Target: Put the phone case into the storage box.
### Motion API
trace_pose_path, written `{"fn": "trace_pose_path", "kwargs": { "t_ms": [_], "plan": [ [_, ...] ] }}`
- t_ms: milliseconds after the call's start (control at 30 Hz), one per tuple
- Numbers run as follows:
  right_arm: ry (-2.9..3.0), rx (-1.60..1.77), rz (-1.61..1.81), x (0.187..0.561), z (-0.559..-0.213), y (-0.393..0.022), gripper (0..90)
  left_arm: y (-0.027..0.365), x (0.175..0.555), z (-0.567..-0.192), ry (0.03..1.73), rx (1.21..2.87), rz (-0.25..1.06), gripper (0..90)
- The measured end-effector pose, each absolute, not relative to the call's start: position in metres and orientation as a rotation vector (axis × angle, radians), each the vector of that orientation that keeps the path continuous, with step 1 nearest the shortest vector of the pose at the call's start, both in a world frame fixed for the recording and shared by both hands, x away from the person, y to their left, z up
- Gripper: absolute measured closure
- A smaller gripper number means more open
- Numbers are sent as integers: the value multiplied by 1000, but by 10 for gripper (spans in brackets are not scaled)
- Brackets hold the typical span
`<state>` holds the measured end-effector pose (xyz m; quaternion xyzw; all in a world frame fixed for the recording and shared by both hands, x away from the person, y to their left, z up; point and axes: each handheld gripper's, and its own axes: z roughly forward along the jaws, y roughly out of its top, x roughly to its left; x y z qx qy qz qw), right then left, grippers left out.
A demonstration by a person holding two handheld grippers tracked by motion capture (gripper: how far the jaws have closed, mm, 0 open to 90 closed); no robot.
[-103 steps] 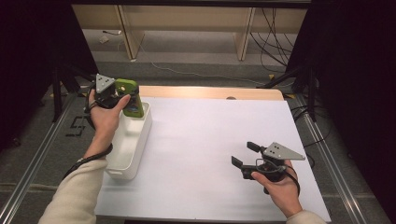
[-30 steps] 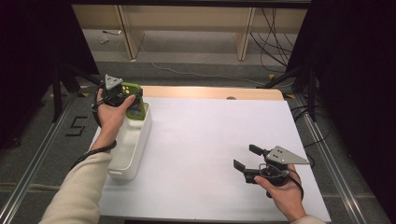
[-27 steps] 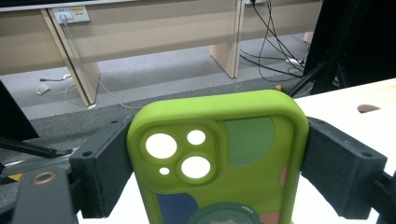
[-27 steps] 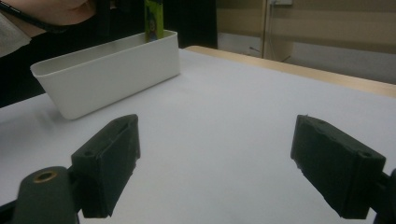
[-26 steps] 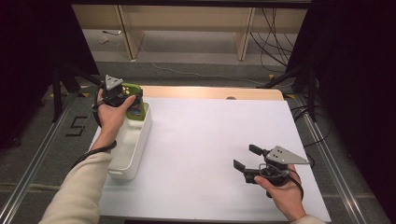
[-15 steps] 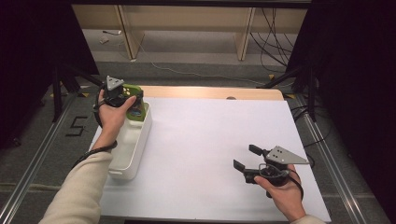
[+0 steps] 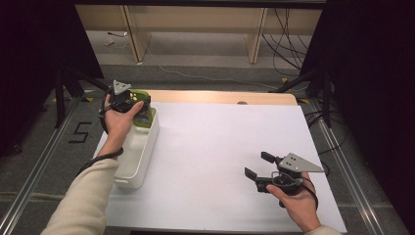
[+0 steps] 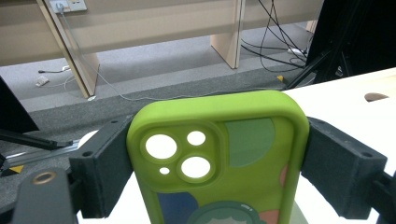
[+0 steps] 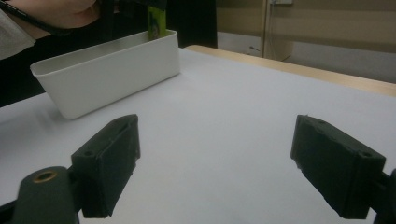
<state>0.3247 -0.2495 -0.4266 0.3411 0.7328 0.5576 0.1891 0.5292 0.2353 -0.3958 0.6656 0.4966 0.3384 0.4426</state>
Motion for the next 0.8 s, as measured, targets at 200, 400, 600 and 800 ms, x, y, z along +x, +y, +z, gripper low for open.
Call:
{"fn": "trace_pose_path", "kwargs": {
  "t_ms": [200,400,600,800],
  "plan": [
    [2062,960,1567,325,-427,-249,164,235,530,-398,1238,1665,835,146],
    [2063,959,1567,325,-427,-249,165,233,531,-401,1247,1679,823,146],
    [2063,959,1568,325,-427,-249,165,231,532,-403,1249,1694,823,146],
    [2063,958,1568,325,-427,-250,165,231,534,-406,1261,1702,820,146]
  ]
}}
